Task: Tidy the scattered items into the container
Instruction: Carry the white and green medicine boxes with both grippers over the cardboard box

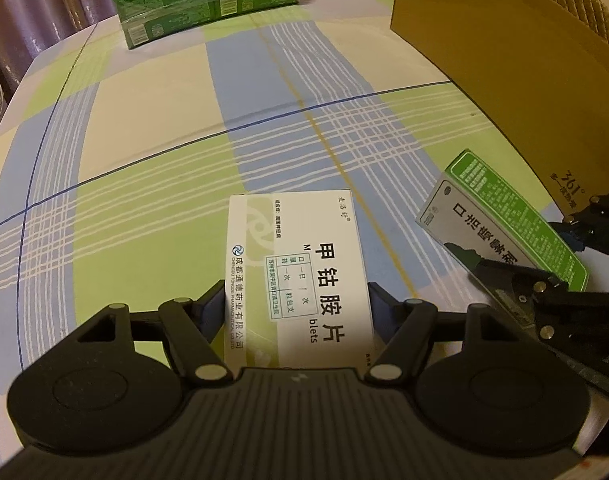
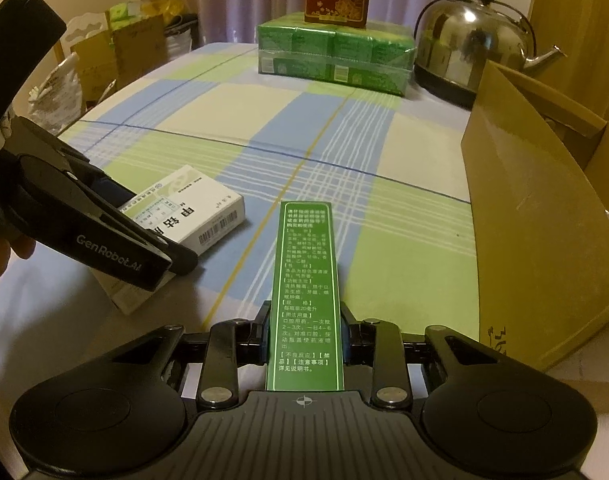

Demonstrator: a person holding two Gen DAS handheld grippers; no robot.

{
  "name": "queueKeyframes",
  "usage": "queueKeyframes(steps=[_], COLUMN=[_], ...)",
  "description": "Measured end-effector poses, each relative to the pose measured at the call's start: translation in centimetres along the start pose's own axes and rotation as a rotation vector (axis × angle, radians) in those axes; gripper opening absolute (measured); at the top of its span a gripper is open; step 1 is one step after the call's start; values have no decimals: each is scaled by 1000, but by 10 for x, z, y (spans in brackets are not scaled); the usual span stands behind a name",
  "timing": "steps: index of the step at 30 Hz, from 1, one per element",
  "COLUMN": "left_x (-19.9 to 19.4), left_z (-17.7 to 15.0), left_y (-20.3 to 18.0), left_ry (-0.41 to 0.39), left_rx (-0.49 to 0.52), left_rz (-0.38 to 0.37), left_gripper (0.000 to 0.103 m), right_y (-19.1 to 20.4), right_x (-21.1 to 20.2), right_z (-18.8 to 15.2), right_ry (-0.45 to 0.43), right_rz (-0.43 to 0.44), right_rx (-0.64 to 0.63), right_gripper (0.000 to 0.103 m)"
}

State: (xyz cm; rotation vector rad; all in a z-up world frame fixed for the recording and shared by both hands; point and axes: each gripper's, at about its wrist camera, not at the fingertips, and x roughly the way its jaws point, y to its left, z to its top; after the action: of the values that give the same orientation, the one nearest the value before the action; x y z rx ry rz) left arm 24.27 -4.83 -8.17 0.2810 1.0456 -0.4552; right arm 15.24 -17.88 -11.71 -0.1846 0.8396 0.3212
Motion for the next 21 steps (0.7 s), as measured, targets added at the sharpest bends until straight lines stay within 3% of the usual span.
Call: queueKeyframes(steps=[12, 21], left_x=[-12, -7], left_z=[-9, -21], left_y=[-15, -31], left_ry=[-13, 13], left_rx=[26, 62], left_rz=[-29, -35], left_gripper=[68, 68], right_y=[-5, -4], right_x=[-24, -18], right_z=[-5, -10], right_ry=[-2, 35], right_rz=[-6, -5], right_rx=[29, 19], right_gripper=[28, 28])
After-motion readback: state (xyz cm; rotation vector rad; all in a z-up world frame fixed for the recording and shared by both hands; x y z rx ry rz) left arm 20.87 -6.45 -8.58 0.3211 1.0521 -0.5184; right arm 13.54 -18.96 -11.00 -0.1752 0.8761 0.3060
